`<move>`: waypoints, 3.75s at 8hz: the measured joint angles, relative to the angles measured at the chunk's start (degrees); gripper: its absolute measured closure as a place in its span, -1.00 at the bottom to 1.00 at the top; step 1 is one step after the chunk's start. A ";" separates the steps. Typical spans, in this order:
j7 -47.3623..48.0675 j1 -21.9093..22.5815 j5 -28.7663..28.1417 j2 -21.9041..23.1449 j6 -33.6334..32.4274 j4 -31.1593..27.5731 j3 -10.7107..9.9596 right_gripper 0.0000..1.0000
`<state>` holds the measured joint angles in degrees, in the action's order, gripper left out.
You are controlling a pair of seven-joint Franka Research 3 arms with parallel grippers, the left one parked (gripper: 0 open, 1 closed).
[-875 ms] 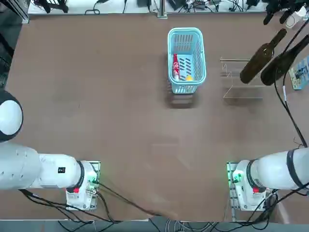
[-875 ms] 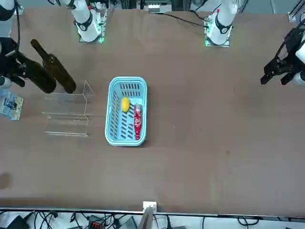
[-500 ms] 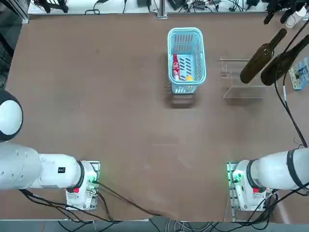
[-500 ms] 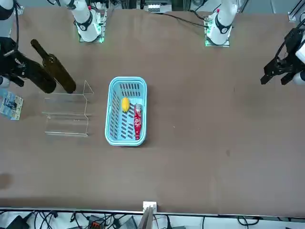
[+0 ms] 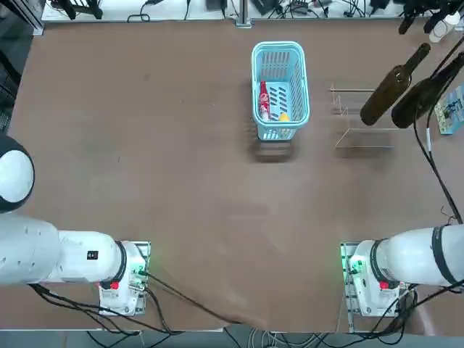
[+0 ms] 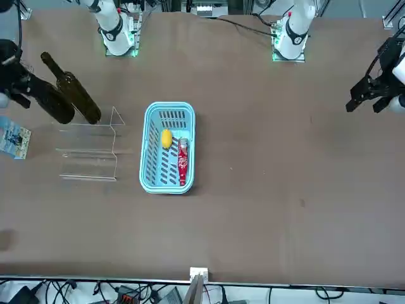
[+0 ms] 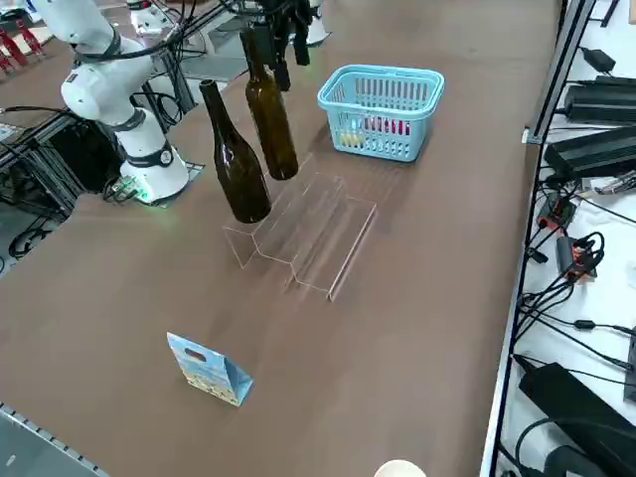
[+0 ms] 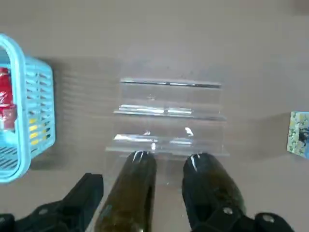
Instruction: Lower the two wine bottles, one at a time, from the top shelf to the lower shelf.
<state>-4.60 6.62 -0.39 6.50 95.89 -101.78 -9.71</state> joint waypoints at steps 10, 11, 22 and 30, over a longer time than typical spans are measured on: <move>2.66 0.27 0.39 7.89 -8.16 -5.15 3.41 -0.76; 3.24 0.28 0.89 8.28 -8.44 -5.53 4.26 -0.74; 3.58 0.15 2.07 10.56 -11.52 -6.52 4.45 -0.52; 3.58 0.13 2.83 10.71 -11.00 -6.56 4.40 -0.26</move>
<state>-1.03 6.75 2.45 17.21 84.89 -108.34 -5.30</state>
